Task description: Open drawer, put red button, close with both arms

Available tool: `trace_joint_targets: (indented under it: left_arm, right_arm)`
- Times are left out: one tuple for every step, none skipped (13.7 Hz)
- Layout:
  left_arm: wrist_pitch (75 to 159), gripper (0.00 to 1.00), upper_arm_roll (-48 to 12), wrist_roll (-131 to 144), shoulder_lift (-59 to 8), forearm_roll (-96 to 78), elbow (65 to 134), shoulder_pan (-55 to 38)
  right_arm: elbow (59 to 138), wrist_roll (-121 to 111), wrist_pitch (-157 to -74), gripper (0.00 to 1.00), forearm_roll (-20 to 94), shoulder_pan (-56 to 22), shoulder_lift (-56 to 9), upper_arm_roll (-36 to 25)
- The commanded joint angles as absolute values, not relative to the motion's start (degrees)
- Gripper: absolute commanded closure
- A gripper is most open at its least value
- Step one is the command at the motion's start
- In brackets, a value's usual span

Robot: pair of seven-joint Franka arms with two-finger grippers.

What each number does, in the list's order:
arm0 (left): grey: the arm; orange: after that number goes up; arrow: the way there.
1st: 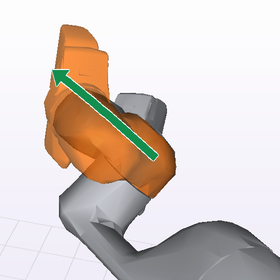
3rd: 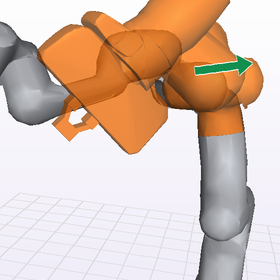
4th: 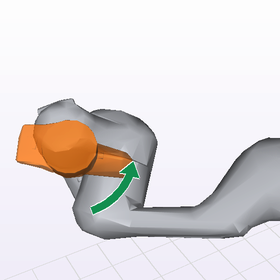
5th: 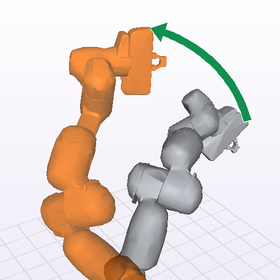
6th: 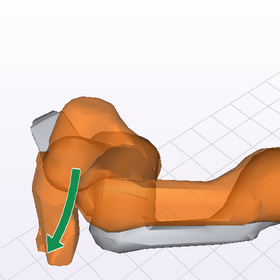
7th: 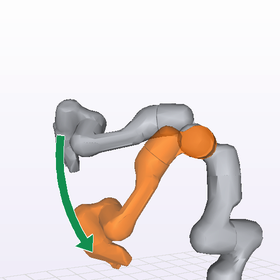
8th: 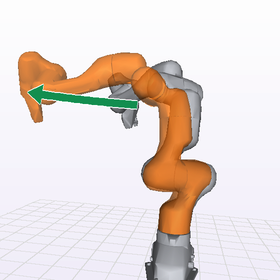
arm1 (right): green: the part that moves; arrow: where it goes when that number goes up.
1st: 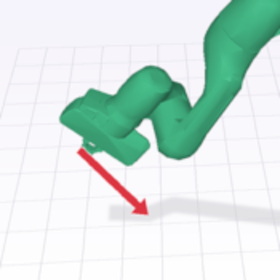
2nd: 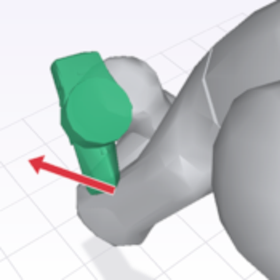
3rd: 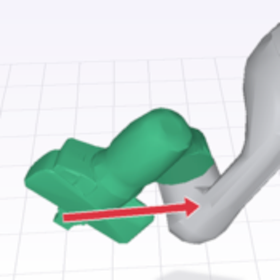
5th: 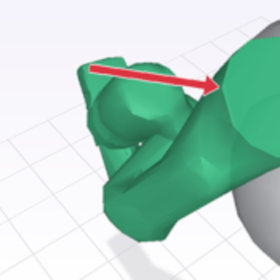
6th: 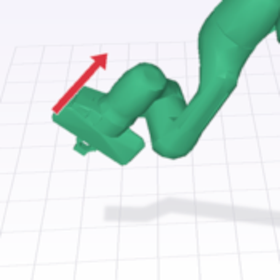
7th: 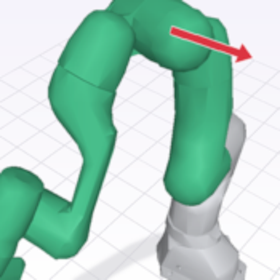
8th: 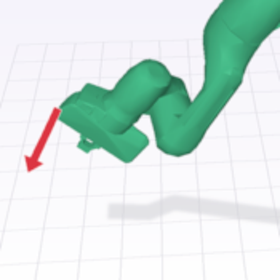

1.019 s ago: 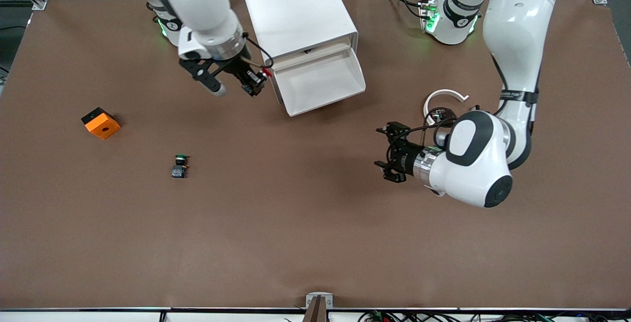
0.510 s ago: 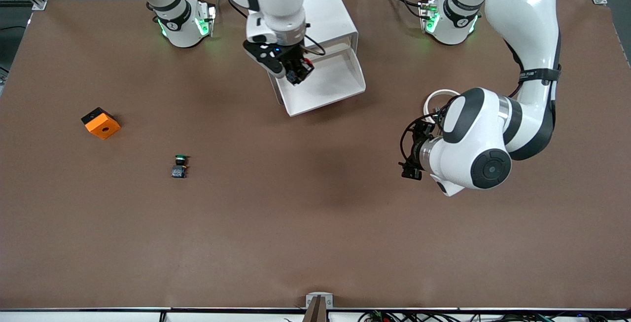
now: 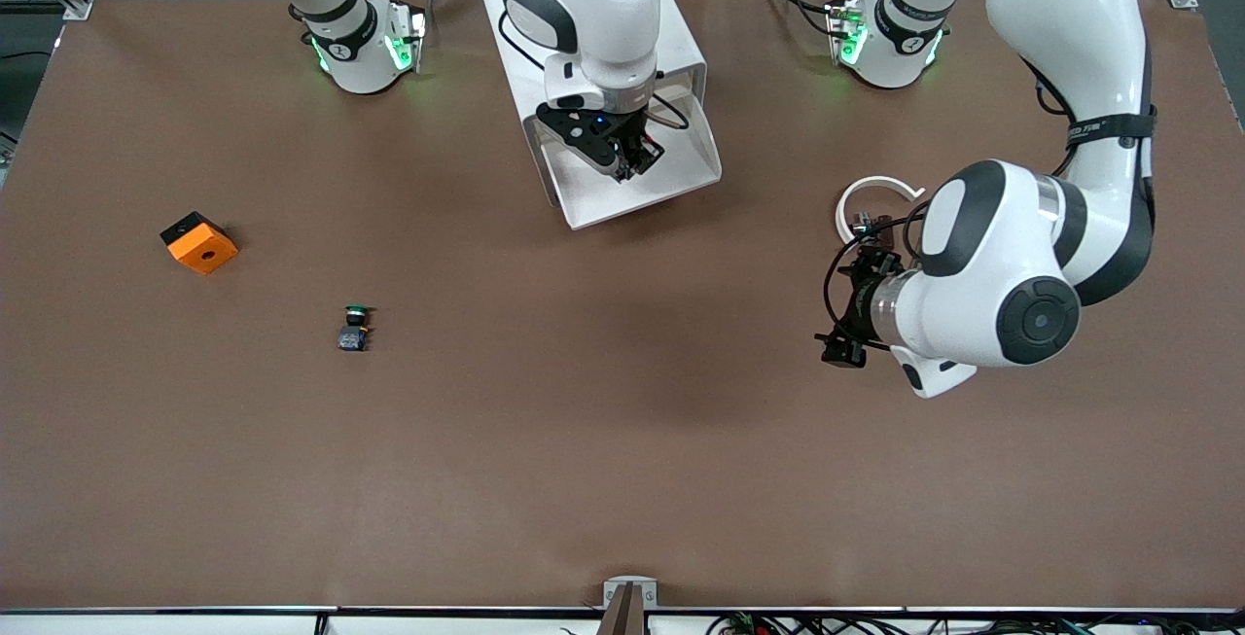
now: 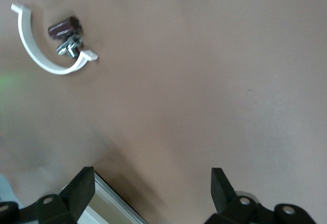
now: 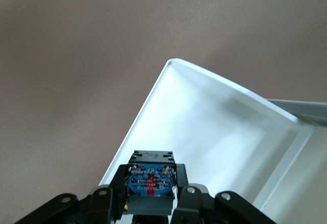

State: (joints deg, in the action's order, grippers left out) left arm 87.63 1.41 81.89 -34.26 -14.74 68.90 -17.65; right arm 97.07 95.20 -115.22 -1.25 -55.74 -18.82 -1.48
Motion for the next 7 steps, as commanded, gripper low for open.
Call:
trace_joint_targets:
  left_arm:
    - [87.98,0.00,2.72,72.20,-32.61,-13.71,69.43,-18.02]
    - [88.15,0.00,3.07,67.46,-32.61,-13.71,69.43,-18.02]
    - [88.50,0.00,3.34,63.32,-32.52,-13.71,69.43,-17.93]
    - [88.85,0.00,3.51,59.02,-32.26,-13.71,69.52,-17.93]
    - [89.55,0.00,3.95,56.19,-31.39,-13.71,69.61,-18.02]
    - [90.17,0.00,4.13,55.03,-31.38,-13.71,69.70,-18.10]
    - [90.44,0.00,4.30,54.41,-31.38,-13.62,69.70,-18.11]
  right_arm:
    - [95.27,96.07,-114.08,1.00,-2.99,-57.21,-20.39,-2.20]
    - [95.27,96.06,-114.17,1.00,-3.16,-57.30,-20.91,-2.20]
    - [95.27,96.06,-114.17,1.00,-3.51,-57.30,-21.44,-2.20]
    - [95.27,96.06,-114.17,1.00,-4.21,-57.30,-21.79,-2.20]
    - [95.27,96.06,-114.08,1.00,-4.48,-57.39,-22.14,-2.20]
    - [95.36,95.98,-114.08,1.00,-4.48,-57.31,-22.15,-2.20]
    - [95.45,95.89,-114.00,1.00,-4.48,-57.30,-22.15,-2.20]
